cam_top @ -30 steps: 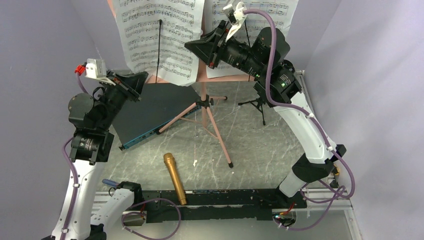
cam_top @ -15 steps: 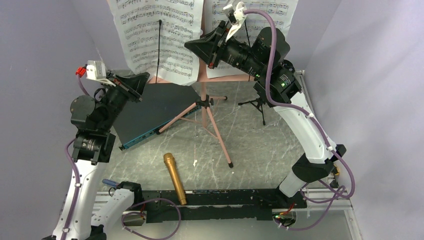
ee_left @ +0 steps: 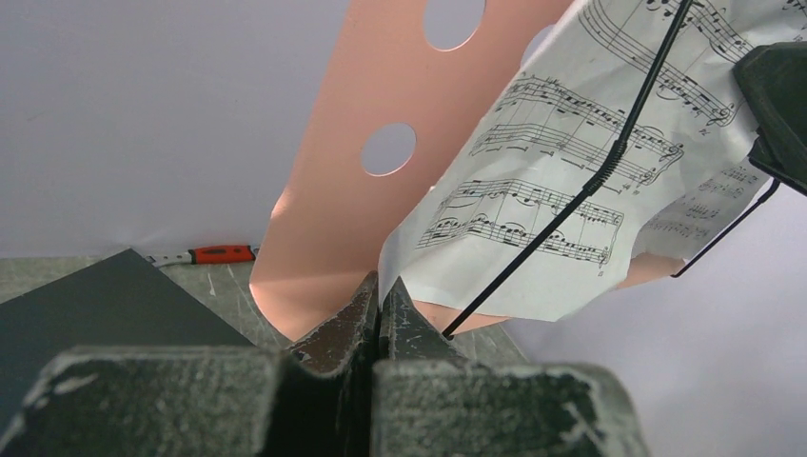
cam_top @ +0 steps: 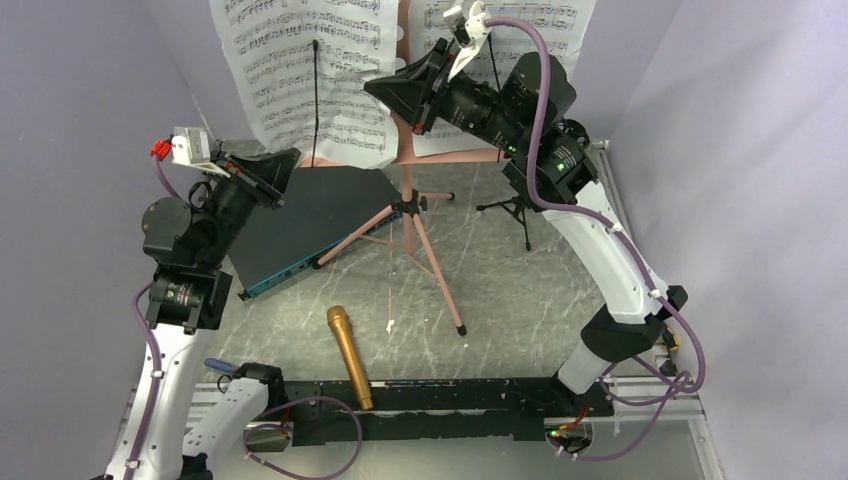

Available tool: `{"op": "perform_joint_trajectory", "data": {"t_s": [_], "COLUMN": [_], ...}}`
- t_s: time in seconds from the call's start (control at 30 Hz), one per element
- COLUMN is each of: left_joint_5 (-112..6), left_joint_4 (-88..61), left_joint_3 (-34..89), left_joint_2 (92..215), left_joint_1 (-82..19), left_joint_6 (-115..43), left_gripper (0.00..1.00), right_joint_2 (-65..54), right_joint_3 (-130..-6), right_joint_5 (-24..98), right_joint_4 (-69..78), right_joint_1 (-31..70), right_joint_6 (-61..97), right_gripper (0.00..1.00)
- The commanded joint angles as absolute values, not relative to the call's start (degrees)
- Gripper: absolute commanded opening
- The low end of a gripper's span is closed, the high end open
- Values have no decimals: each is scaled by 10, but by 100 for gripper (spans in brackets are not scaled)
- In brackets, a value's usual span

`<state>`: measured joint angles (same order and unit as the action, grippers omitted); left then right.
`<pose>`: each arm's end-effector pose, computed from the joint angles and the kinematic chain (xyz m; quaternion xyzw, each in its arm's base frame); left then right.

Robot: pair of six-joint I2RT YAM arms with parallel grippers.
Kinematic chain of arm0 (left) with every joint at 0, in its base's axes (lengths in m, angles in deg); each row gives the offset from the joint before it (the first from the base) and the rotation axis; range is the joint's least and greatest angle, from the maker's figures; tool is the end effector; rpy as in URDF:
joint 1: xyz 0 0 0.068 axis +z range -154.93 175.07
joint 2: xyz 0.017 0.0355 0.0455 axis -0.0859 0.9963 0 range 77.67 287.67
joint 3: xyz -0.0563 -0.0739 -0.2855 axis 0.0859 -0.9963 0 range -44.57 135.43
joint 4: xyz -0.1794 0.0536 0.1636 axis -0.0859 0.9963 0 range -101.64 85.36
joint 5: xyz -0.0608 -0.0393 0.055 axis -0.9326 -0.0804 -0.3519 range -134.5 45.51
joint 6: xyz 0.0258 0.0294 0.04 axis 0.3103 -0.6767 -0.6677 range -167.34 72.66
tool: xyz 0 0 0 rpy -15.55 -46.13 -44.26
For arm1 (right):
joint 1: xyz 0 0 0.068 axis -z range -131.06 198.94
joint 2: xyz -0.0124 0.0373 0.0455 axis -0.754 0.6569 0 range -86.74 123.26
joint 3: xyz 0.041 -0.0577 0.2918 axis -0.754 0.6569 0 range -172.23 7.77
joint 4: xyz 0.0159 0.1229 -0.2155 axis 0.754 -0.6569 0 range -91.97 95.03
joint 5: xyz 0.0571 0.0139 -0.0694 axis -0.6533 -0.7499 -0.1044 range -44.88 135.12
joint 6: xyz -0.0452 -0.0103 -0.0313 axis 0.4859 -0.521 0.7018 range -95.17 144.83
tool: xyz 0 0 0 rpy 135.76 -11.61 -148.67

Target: Set up the instrument practice props

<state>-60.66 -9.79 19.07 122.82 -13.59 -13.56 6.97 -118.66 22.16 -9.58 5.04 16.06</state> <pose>0.1176 -0.0288 0.4828 -0.0185 0.6017 -0.3657 0.7098 0.2096 0.2223 0.6146 -0.3272 0.4999 0.4566 0.6592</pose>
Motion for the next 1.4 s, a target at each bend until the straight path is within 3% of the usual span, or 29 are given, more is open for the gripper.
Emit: {"op": "perform_joint_trajectory", "data": {"t_s": [0.0, 0.47, 0.73, 1.03, 1.23, 1.37], "left_joint_5": [-606, -608, -618, -596, -586, -580], "left_joint_4": [-105, -98, -92, -64, -47, -30], "left_joint_3": [183, 182, 187, 191, 194, 196], "left_joint_2": [1222, 1221, 1224, 1212, 1204, 1199], "left_joint_1": [-135, -135, -135, -135, -135, -135], "left_joint_6": [-124, -124, -129, -141, -150, -156], "left_gripper": [3, 3, 3, 37, 53, 71], "right_joint_2": [71, 69, 76, 31, 5, -14], "right_joint_3": [-1219, -1209, -1218, -1154, -1119, -1098], "right_joint_5": [215, 219, 225, 234, 246, 247], "right_joint_4": [-43, -15, -18, 10, 24, 34], "right_joint_1": [53, 52, 52, 52, 52, 52], "right_joint_6": [152, 144, 142, 139, 139, 138], "right_gripper": [0, 0, 7, 21, 38, 55]}}
